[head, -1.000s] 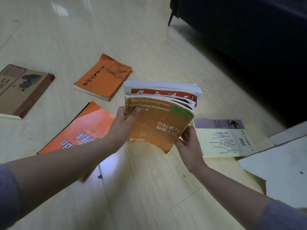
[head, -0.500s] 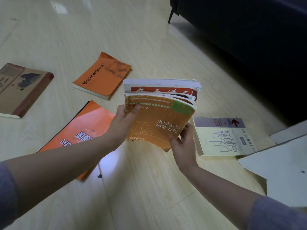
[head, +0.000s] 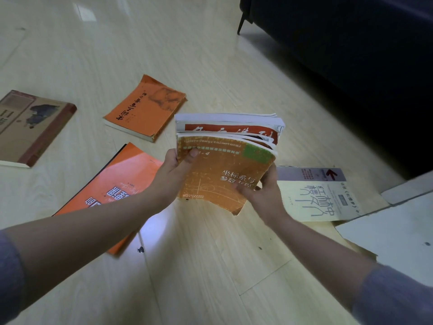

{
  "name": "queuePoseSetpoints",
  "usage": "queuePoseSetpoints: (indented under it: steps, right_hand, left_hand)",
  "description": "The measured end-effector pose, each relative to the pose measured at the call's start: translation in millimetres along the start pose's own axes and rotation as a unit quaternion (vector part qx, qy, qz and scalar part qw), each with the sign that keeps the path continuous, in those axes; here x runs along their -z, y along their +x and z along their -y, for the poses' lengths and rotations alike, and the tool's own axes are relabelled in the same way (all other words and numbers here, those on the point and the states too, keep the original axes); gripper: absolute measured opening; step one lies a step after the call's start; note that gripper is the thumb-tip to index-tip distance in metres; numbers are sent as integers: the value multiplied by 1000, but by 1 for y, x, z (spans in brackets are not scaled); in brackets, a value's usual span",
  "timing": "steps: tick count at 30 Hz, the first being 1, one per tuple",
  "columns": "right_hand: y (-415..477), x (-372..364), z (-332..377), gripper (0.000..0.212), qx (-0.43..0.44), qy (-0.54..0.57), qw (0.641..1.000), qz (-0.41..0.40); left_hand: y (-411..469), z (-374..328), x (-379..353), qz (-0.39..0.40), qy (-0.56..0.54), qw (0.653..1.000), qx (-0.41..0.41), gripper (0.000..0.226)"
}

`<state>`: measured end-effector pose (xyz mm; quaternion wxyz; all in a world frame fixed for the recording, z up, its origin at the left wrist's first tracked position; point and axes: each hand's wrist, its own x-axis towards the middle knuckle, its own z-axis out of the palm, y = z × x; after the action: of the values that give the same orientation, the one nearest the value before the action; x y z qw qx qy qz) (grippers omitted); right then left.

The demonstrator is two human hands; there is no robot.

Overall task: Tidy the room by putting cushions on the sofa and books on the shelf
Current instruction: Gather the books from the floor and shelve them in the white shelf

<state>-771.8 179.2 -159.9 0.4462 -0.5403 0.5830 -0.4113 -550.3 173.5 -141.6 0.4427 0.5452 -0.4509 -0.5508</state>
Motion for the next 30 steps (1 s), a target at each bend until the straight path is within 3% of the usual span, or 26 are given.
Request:
queuePoseSetpoints:
  steps: [2,5,10,14,18,23,30]
  right_hand:
    - [16,13,7,103,-13,-48,997,66]
    - [27,18,9,85,-51,-71,991,98]
    - [14,2,-6,63,-39,-81,993,78]
    - [5,-1,-6,48,-16,-69,997,10]
    - [-12,9,6,38,-6,-87,996,-32]
    - [-44,39,46,34,16,-76,994,-74]
    - [-87,105,122,45,45,-26,990,-134]
  left_hand:
    - [-2,0,0,3,12,1000,0,73]
    - [-5,-1,1,13,52,999,-9,66]
    - [-7,8,9,48,221,974,-31,32]
    - [-11,11,14,1,320,944,-84,27]
    - [-21,4,14,14,326,939,-105,29]
    - [-41,-45,3,50,317,937,-140,49]
    - [-65,-140,-50,50,308,924,-222,26]
